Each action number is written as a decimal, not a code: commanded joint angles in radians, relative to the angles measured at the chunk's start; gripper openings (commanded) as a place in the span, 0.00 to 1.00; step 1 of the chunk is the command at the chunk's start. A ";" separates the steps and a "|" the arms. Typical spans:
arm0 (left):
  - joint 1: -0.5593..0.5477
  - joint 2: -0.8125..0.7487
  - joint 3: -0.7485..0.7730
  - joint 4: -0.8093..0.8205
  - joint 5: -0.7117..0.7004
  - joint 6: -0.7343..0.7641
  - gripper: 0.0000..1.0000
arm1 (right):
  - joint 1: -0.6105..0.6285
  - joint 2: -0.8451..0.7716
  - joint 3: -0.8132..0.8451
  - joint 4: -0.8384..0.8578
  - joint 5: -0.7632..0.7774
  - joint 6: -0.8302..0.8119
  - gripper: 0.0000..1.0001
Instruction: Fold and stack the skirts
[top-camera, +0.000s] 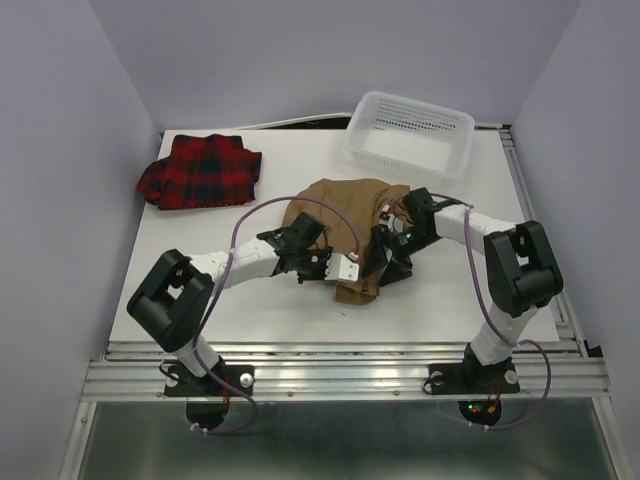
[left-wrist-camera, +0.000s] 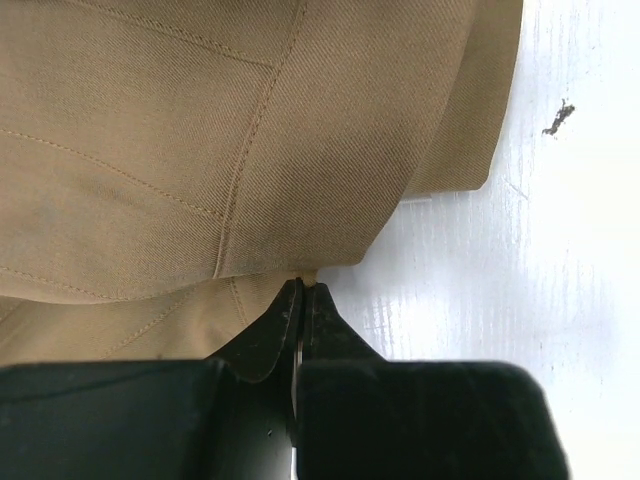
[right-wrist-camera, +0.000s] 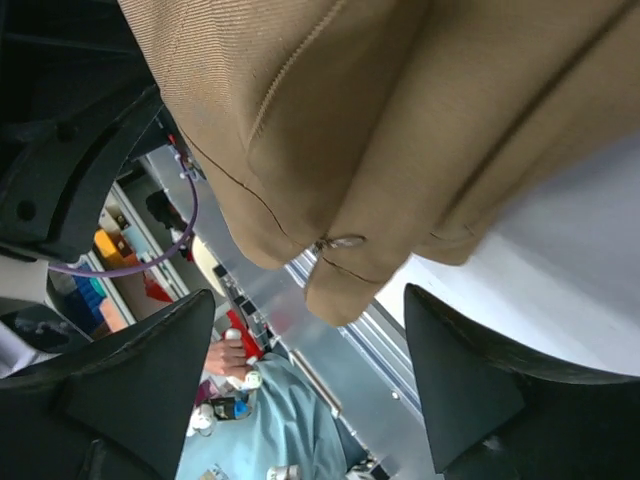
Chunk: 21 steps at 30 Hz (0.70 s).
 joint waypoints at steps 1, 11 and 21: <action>0.000 -0.044 0.028 -0.016 0.023 -0.042 0.00 | 0.042 0.021 -0.014 0.135 -0.029 0.075 0.78; 0.012 -0.107 0.007 0.018 0.032 -0.116 0.00 | 0.051 0.113 0.104 0.107 0.002 0.031 0.08; 0.190 -0.344 0.021 -0.106 0.083 -0.176 0.00 | -0.186 -0.049 0.317 -0.016 0.002 -0.092 0.01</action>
